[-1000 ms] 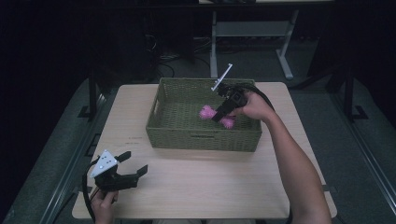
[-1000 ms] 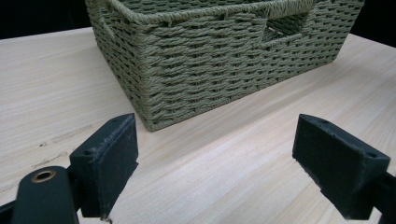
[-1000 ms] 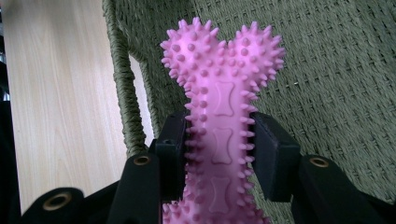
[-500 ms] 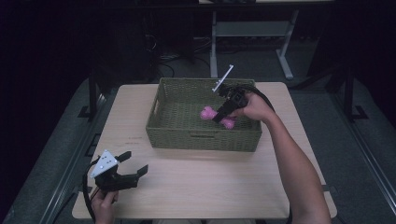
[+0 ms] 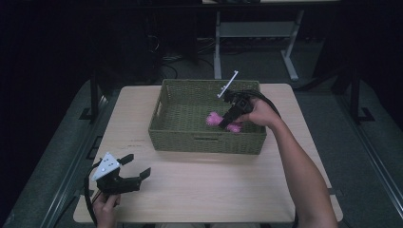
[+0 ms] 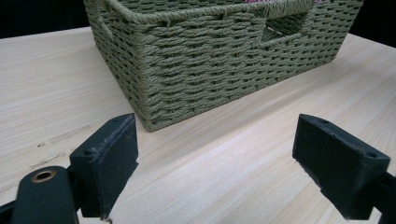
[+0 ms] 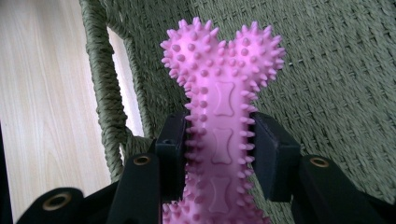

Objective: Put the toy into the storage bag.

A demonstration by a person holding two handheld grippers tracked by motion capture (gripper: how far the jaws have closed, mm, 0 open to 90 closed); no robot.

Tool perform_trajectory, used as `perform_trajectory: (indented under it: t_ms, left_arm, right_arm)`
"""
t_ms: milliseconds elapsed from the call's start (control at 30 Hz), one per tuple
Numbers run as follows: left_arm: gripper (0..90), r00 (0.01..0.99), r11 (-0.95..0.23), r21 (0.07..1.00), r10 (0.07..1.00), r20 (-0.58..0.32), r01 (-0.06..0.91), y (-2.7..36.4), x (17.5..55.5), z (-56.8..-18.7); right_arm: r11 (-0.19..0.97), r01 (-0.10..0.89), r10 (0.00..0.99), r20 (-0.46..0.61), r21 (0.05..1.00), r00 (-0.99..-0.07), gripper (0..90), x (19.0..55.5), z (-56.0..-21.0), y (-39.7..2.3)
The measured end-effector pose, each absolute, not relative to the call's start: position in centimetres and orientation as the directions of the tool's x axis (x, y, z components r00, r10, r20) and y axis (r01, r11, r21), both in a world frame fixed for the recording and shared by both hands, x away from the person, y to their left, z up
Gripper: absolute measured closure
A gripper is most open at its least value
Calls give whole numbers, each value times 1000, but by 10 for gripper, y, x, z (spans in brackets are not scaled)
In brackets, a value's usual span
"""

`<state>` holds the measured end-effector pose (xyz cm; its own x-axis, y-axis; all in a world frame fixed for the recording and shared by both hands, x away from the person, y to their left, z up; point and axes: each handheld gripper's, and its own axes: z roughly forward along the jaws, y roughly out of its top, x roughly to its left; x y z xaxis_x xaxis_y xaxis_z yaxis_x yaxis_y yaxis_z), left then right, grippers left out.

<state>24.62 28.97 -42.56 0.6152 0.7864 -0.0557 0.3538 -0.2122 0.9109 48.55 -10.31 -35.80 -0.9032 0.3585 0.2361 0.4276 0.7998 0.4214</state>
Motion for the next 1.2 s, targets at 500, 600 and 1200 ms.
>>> perform_trajectory:
  t_ms: [500, 600, 1200]
  left_arm:
    - [139, 615, -204, 912, 786, -65, 356, 290, 247, -426]
    - [138, 614, -199, 913, 786, -69, 357, 291, 246, -426]
    - [139, 612, -194, 913, 788, -72, 358, 292, 247, -426]
  right_arm:
    - [806, 435, 363, 246, 401, -899, 576, 486, -373, -101]
    - [805, 441, 368, 250, 397, -896, 575, 487, -376, -100]
    - [816, 452, 376, 263, 359, -888, 566, 489, -385, -93]
